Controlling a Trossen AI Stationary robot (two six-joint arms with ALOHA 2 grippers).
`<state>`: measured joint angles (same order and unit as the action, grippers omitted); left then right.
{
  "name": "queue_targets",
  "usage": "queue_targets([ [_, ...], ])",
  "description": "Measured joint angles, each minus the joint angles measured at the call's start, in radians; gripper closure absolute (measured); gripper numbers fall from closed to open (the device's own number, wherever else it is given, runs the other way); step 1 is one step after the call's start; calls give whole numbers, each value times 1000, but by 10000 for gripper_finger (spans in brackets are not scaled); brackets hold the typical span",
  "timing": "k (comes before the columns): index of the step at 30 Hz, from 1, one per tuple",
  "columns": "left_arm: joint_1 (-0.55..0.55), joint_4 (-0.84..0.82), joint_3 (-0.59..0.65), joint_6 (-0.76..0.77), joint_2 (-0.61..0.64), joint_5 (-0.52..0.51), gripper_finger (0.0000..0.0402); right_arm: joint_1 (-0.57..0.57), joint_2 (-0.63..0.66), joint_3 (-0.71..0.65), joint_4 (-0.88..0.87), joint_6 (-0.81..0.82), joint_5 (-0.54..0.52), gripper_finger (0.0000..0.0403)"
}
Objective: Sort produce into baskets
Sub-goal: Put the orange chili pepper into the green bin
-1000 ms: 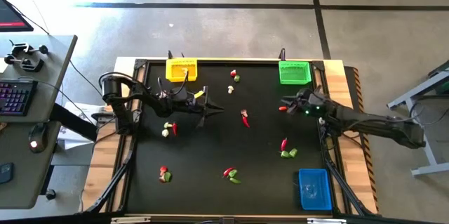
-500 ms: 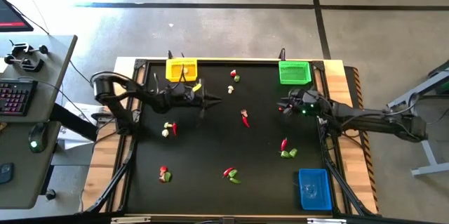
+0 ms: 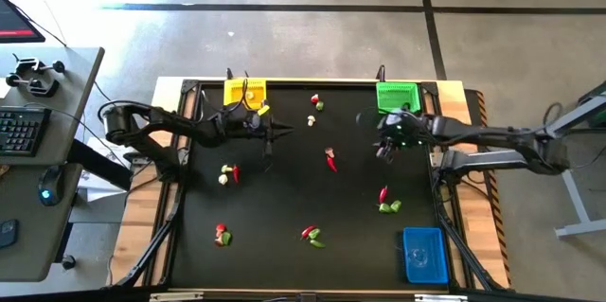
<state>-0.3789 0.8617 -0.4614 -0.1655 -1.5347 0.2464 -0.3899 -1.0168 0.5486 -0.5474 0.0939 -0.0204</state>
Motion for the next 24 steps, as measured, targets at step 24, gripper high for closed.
queue_targets([
  [24, 20, -6, 0, -3, -1, 5, 367, -4, -485, 186, -137, -302, -52, 287],
])
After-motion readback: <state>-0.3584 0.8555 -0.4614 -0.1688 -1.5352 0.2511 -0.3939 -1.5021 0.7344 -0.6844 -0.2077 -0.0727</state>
